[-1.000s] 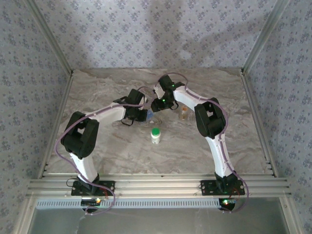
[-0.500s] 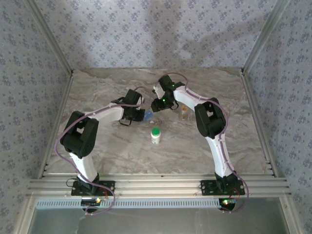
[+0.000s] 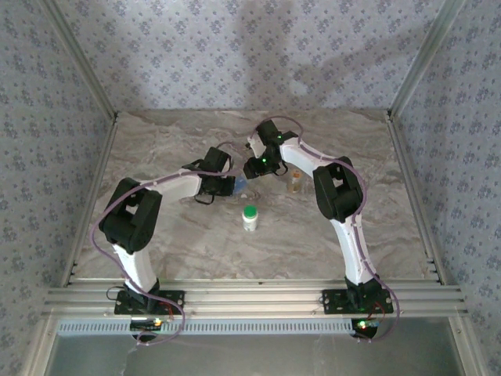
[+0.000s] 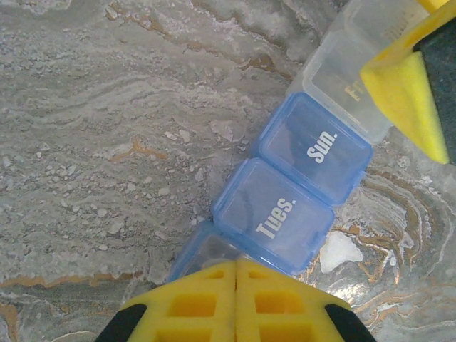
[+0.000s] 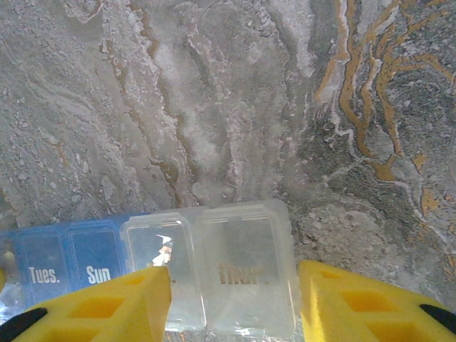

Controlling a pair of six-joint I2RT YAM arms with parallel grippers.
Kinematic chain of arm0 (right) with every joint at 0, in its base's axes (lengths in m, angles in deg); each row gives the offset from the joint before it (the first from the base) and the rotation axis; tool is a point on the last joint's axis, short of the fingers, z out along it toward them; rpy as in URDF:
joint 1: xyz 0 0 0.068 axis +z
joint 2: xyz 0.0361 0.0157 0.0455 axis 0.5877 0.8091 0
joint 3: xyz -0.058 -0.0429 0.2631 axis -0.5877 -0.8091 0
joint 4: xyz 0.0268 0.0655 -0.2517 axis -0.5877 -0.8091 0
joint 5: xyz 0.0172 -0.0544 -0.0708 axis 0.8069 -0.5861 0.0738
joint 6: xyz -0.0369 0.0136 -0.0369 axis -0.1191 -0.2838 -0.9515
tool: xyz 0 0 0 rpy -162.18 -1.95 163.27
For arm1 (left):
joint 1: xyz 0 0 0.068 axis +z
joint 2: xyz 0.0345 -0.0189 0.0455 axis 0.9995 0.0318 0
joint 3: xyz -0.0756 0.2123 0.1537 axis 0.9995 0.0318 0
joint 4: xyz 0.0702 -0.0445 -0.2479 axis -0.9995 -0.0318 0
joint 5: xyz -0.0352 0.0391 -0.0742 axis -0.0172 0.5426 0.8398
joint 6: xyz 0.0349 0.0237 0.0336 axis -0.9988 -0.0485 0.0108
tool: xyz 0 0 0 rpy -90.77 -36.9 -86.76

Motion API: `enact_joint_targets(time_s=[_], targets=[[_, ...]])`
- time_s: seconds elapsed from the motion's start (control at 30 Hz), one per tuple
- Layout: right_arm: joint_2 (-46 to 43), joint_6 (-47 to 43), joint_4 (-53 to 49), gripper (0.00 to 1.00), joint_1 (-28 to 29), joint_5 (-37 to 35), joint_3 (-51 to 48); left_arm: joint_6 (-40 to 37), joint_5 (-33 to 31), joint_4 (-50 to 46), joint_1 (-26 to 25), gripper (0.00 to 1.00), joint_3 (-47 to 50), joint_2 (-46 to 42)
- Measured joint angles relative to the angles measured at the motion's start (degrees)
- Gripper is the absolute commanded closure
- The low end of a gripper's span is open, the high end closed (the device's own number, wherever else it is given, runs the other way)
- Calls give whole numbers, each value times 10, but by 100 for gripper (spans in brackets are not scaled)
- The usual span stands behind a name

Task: Sort the pills into containers

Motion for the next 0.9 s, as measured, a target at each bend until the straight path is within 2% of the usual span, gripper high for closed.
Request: enact_joint_targets(time_s=[0.4,0.9], targets=[[1,-2,0,50,0,2,0,-62,33,-47,-1,90,-45,-3],[1,-2,0,50,0,3,0,-61,28,-49,5,91,-38,7]])
